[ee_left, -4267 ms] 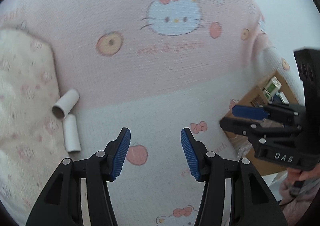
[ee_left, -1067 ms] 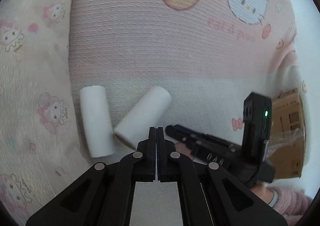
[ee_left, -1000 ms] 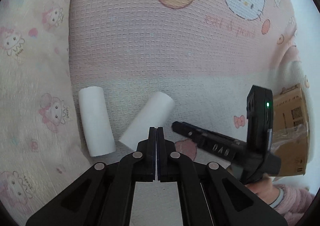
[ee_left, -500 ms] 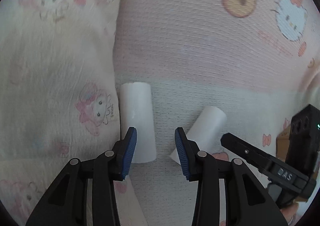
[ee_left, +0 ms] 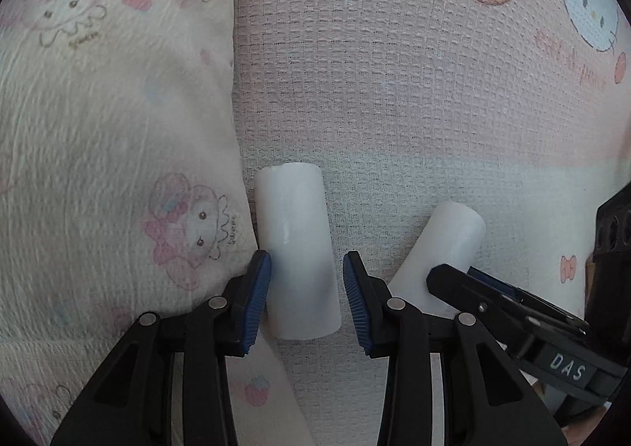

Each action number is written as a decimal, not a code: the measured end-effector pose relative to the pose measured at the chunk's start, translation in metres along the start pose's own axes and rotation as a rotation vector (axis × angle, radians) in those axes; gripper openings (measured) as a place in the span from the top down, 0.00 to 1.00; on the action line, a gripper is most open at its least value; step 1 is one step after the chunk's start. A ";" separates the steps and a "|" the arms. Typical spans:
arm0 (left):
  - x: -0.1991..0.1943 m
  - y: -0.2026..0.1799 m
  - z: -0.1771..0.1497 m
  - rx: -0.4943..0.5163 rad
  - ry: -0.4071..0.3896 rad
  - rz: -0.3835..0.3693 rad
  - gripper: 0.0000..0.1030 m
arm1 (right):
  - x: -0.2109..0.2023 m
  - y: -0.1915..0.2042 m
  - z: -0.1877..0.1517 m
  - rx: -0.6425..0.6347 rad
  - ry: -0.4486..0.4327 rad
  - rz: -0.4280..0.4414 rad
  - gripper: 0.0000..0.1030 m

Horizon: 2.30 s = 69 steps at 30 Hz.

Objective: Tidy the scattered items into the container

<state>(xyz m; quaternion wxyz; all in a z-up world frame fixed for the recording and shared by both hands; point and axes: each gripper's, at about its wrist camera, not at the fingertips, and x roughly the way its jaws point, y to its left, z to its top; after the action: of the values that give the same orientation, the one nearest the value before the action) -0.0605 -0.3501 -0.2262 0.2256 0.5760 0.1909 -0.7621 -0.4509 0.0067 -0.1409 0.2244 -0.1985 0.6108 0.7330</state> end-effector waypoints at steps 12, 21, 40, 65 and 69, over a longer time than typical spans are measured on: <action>0.010 -0.034 -0.001 0.011 0.029 -0.097 0.61 | -0.040 0.006 -0.006 -0.133 -0.028 -0.149 0.70; 0.009 -0.086 -0.021 0.101 0.031 -0.167 0.66 | -0.069 -0.038 -0.003 -0.013 -0.029 -0.101 0.71; -0.045 -0.148 -0.091 0.016 -0.106 -0.388 0.92 | -0.119 -0.084 -0.028 0.077 -0.058 -0.164 0.70; -0.003 -0.075 -0.049 -0.014 0.031 -0.314 0.50 | -0.099 -0.071 -0.020 -0.007 -0.086 -0.217 0.61; 0.004 -0.087 -0.039 0.052 0.071 -0.312 0.49 | -0.106 -0.064 -0.017 -0.118 -0.072 -0.323 0.55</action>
<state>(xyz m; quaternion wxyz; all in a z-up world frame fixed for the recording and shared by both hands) -0.0791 -0.2575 -0.2377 0.0825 0.5716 0.2664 -0.7717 -0.3273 -0.0093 -0.1358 0.3489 -0.2804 0.5182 0.7288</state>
